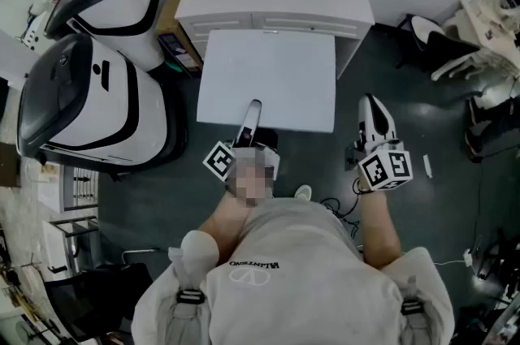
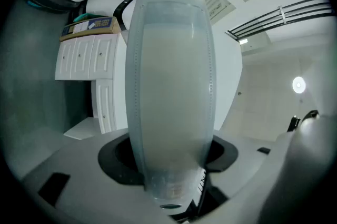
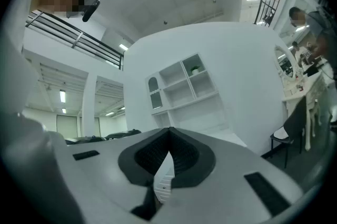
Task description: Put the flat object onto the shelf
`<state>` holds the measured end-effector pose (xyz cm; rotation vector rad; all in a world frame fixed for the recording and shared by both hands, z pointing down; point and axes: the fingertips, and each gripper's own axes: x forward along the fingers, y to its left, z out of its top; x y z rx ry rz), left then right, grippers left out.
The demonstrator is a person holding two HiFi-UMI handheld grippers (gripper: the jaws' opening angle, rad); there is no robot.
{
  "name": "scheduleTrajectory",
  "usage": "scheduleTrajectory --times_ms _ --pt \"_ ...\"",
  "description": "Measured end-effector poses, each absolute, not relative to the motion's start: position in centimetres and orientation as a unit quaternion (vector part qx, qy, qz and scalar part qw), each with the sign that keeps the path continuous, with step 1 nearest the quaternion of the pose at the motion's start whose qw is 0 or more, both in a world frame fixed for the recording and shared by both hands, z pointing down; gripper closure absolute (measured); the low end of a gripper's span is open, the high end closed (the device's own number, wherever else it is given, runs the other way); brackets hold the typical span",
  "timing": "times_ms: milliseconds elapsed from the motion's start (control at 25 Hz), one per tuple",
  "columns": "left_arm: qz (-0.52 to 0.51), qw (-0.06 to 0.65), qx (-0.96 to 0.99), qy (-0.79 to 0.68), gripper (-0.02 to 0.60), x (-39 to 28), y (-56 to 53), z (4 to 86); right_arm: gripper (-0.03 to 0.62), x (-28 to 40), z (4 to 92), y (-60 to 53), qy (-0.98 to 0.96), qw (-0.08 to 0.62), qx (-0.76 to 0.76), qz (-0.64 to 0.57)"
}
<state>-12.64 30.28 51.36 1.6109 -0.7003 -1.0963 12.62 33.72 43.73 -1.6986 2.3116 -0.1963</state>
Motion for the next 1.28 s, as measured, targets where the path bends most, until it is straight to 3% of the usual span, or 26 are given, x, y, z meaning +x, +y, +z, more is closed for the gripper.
scheduleTrajectory --times_ms 680,1280 --pt "-0.426 0.53 0.675 -0.285 0.308 -16.8 27.7 50.9 0.585 9.8 44.3 31.6 0.755 0.15 -0.631 -0.09" --pt "-0.432 0.541 0.662 -0.288 0.308 -13.1 15.9 48.7 0.585 13.4 46.8 19.6 0.749 0.155 -0.632 -0.122"
